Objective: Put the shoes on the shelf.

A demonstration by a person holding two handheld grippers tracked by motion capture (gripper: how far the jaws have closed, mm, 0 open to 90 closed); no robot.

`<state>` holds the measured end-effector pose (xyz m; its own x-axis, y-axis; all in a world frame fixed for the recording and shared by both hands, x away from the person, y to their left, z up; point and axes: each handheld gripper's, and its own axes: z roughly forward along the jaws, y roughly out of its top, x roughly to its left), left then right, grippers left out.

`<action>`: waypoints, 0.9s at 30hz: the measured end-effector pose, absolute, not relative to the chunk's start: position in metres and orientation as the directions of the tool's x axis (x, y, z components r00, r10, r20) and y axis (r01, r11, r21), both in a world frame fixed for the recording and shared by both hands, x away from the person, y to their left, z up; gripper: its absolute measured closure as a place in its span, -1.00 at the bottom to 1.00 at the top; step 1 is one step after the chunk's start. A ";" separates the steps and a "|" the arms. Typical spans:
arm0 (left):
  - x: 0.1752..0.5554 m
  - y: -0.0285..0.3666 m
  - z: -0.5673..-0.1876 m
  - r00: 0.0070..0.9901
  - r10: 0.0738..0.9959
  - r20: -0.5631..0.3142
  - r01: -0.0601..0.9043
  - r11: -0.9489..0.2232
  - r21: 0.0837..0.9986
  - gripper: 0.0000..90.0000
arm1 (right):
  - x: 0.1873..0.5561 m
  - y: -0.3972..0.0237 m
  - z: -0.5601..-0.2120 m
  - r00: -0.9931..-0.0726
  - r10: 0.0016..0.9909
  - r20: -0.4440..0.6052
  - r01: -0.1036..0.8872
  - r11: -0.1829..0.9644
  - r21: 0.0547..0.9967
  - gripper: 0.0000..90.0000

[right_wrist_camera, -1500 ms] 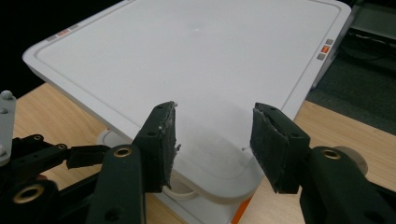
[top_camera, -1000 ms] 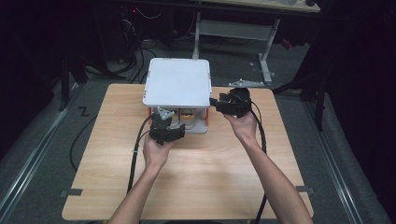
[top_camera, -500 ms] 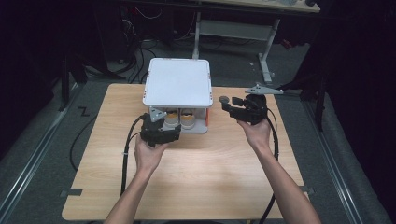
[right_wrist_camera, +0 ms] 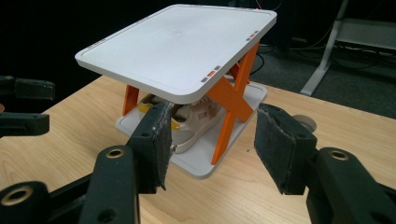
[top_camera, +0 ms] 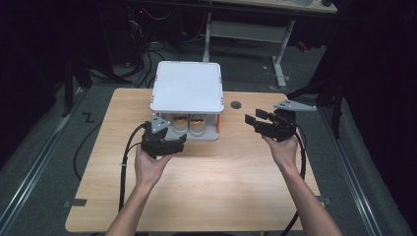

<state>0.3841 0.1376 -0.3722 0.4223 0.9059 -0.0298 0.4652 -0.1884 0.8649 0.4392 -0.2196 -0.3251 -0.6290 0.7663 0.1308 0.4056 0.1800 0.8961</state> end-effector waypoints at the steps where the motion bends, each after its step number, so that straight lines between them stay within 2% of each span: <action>1: 0.383 0.139 -0.371 0.425 0.905 -0.030 0.462 -0.188 0.867 -0.52 | 0.437 -0.222 -0.326 -0.631 0.764 0.138 0.405 0.172 0.898 0.03; 13: 0.367 0.155 -0.365 0.425 0.902 -0.069 0.463 -0.152 0.873 -0.57 | 0.411 -0.250 -0.333 -0.632 0.758 0.162 0.401 0.140 0.905 0.02; 27: 0.350 0.176 -0.372 0.406 0.910 -0.090 0.473 -0.125 0.872 -0.56 | 0.382 -0.296 -0.356 -0.583 0.790 0.189 0.401 0.078 0.913 0.04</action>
